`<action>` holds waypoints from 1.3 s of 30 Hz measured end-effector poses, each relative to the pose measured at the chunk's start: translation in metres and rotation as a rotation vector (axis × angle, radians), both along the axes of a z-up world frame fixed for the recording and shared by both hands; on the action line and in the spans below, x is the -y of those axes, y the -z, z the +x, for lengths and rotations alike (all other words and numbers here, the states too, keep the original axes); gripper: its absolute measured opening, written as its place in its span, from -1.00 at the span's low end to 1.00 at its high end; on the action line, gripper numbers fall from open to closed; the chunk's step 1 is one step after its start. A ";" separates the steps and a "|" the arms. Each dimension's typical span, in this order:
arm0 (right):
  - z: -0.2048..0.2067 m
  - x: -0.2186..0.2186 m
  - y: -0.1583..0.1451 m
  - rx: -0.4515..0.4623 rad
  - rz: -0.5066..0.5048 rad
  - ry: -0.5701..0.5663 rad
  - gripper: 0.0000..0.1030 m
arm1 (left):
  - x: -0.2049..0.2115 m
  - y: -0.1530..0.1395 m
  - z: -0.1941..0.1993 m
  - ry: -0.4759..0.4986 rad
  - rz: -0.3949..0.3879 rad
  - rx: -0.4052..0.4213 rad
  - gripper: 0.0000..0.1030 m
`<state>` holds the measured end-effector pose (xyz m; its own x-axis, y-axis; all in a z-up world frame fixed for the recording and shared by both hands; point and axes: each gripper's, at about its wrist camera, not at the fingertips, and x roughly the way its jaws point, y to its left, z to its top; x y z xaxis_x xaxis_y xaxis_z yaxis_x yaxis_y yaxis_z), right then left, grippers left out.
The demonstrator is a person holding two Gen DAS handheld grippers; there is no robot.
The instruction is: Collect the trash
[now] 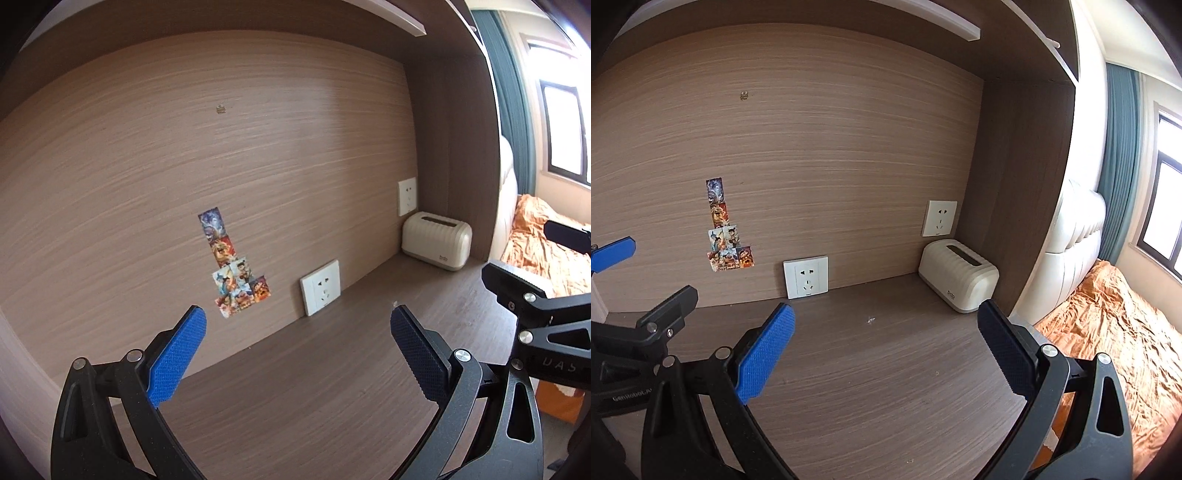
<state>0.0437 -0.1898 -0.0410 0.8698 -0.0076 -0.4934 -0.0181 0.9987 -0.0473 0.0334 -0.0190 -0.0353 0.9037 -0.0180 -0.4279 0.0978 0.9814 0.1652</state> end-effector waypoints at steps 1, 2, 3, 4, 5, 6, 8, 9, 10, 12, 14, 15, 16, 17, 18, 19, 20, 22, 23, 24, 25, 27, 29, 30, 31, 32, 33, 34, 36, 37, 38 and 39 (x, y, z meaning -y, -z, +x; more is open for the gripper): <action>0.000 0.000 0.000 0.001 -0.003 0.004 0.91 | 0.000 0.000 0.000 0.002 -0.002 -0.001 0.90; 0.000 0.000 0.001 0.000 -0.006 0.009 0.91 | 0.000 0.001 0.001 0.002 -0.003 -0.003 0.90; 0.001 0.001 0.001 -0.003 -0.004 0.010 0.91 | 0.000 0.002 0.003 0.008 -0.004 -0.009 0.90; 0.001 0.001 0.002 -0.006 -0.001 0.013 0.91 | 0.000 0.003 0.004 0.011 -0.005 -0.016 0.90; 0.001 0.002 0.002 -0.009 0.001 0.017 0.91 | 0.000 0.003 0.005 0.011 -0.006 -0.017 0.90; 0.002 0.002 0.003 -0.013 0.002 0.019 0.91 | 0.000 0.003 0.005 0.014 -0.008 -0.020 0.90; 0.001 0.001 0.004 -0.016 -0.002 0.024 0.91 | -0.002 0.004 0.005 0.017 -0.017 -0.022 0.90; 0.001 0.001 0.005 -0.015 -0.005 0.028 0.91 | -0.002 0.004 0.005 0.016 -0.019 -0.022 0.90; 0.001 0.001 0.005 -0.017 -0.007 0.027 0.91 | -0.003 0.004 0.005 0.013 -0.020 -0.021 0.90; 0.000 0.000 0.006 -0.022 -0.009 0.028 0.91 | -0.004 0.004 0.006 0.013 -0.029 -0.022 0.90; 0.000 -0.001 0.006 -0.022 -0.011 0.031 0.91 | -0.005 0.004 0.006 0.011 -0.035 -0.021 0.90; 0.000 -0.001 0.007 -0.024 -0.010 0.032 0.91 | -0.005 0.005 0.006 0.015 -0.039 -0.023 0.90; 0.000 -0.001 0.007 -0.027 -0.010 0.033 0.91 | -0.005 0.005 0.006 0.016 -0.040 -0.024 0.90; 0.000 -0.001 0.007 -0.029 -0.009 0.032 0.91 | -0.005 0.005 0.006 0.012 -0.041 -0.022 0.90; 0.000 -0.002 0.007 -0.029 -0.007 0.032 0.91 | -0.005 0.004 0.005 0.011 -0.041 -0.019 0.90; -0.001 -0.002 0.007 -0.028 -0.006 0.032 0.91 | -0.005 0.004 0.005 0.010 -0.040 -0.018 0.90; 0.000 -0.003 0.007 -0.028 -0.007 0.031 0.91 | -0.005 0.004 0.005 0.008 -0.041 -0.018 0.90; 0.000 -0.003 0.007 -0.027 -0.009 0.031 0.91 | -0.006 0.004 0.005 0.003 -0.049 -0.018 0.90; 0.000 -0.004 0.007 -0.027 -0.009 0.029 0.91 | -0.007 0.004 0.007 0.003 -0.051 -0.019 0.90; 0.000 -0.004 0.007 -0.027 -0.008 0.026 0.91 | -0.008 0.004 0.008 0.002 -0.055 -0.019 0.90; 0.000 -0.005 0.007 -0.028 -0.009 0.026 0.91 | -0.009 0.004 0.008 -0.001 -0.058 -0.019 0.90; 0.002 -0.006 0.008 -0.033 -0.009 0.024 0.91 | -0.012 0.005 0.009 -0.013 -0.068 -0.017 0.90; 0.002 -0.008 0.009 -0.035 -0.009 0.022 0.91 | -0.015 0.004 0.010 -0.014 -0.078 -0.020 0.90; 0.003 -0.009 0.009 -0.036 -0.010 0.020 0.91 | -0.017 0.004 0.010 -0.015 -0.081 -0.020 0.90; 0.003 -0.010 0.010 -0.038 -0.011 0.019 0.91 | -0.017 0.004 0.010 -0.016 -0.081 -0.020 0.90; 0.003 -0.010 0.010 -0.038 -0.011 0.020 0.91 | -0.018 0.005 0.010 -0.016 -0.079 -0.019 0.90; 0.003 -0.011 0.010 -0.039 -0.010 0.019 0.91 | -0.019 0.005 0.010 -0.016 -0.076 -0.018 0.90; 0.003 -0.012 0.010 -0.040 -0.008 0.018 0.91 | -0.019 0.005 0.011 -0.017 -0.072 -0.017 0.90; 0.003 -0.013 0.011 -0.042 -0.008 0.018 0.91 | -0.019 0.006 0.011 -0.014 -0.069 -0.018 0.90; 0.003 -0.014 0.011 -0.043 -0.009 0.018 0.91 | -0.019 0.006 0.012 -0.013 -0.070 -0.021 0.90; 0.004 -0.015 0.012 -0.045 -0.010 0.017 0.91 | -0.020 0.006 0.012 -0.013 -0.072 -0.023 0.90; 0.005 -0.016 0.012 -0.047 -0.012 0.019 0.91 | -0.020 0.007 0.012 -0.009 -0.074 -0.025 0.90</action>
<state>0.0491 -0.1740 -0.0534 0.8452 -0.0300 -0.5336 -0.0019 0.9982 -0.0591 0.0451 0.0007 -0.0418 0.8930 -0.0420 -0.4481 0.0917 0.9917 0.0898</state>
